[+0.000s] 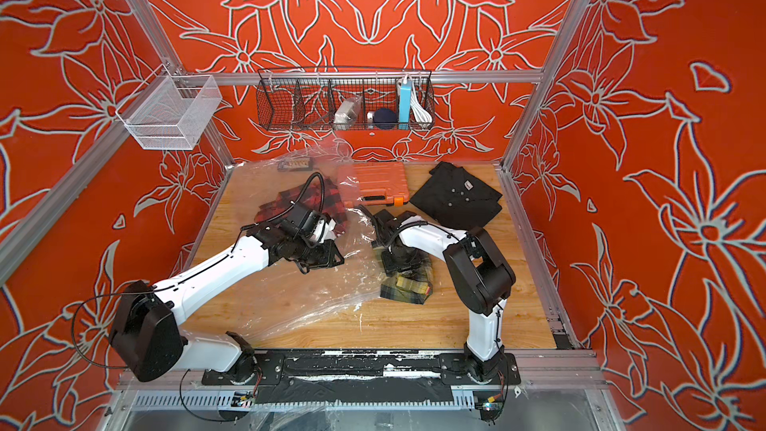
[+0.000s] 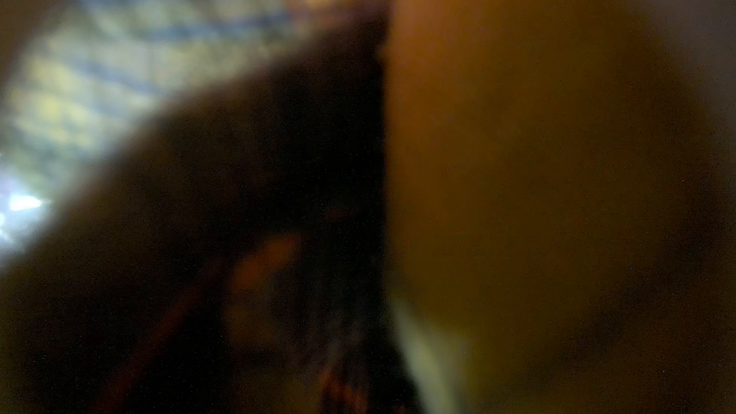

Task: Place the folded shirt into the vacuum bag
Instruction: Pick up the shirt from the center of the board, then adjust the vacuum bag at the center of the board.

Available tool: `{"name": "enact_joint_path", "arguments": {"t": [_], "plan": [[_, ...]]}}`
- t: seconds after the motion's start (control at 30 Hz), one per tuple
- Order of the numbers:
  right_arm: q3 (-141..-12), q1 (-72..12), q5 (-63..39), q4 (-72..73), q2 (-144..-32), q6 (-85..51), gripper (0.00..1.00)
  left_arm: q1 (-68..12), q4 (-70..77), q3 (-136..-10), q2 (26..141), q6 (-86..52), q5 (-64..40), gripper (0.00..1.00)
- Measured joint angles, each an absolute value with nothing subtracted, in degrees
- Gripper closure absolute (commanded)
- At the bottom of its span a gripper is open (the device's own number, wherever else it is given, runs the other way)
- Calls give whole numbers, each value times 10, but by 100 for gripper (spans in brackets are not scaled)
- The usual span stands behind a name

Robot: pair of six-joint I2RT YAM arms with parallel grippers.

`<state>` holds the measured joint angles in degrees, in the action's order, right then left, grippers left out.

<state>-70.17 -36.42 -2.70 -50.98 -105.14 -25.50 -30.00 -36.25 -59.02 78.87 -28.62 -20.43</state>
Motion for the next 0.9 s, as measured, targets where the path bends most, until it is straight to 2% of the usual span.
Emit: {"name": "enact_joint_path", "arguments": {"t": [0.1,0.2,0.33,0.47,0.6,0.73,0.9], "plan": [[-692,-324,-30,-523,-1021,-237,90,-300,-375,-590,778,-275,-193,61],[-694,-294,-20,-545,-989,-218,100,-305,-387,-590,772,-254,-173,56],[-717,-289,-25,-575,-930,-204,100,-325,-412,-590,772,-230,-152,51],[-737,-301,-100,-575,-849,-211,100,-338,-419,-578,750,-226,-144,49],[-743,-358,-180,-542,-820,-248,100,-337,-415,-546,687,-250,-121,50],[-750,-405,-260,-481,-865,-278,100,-327,-406,-528,626,-283,-88,49],[-792,-415,-261,-444,-990,-272,100,-313,-400,-524,600,-299,-66,48]]}}
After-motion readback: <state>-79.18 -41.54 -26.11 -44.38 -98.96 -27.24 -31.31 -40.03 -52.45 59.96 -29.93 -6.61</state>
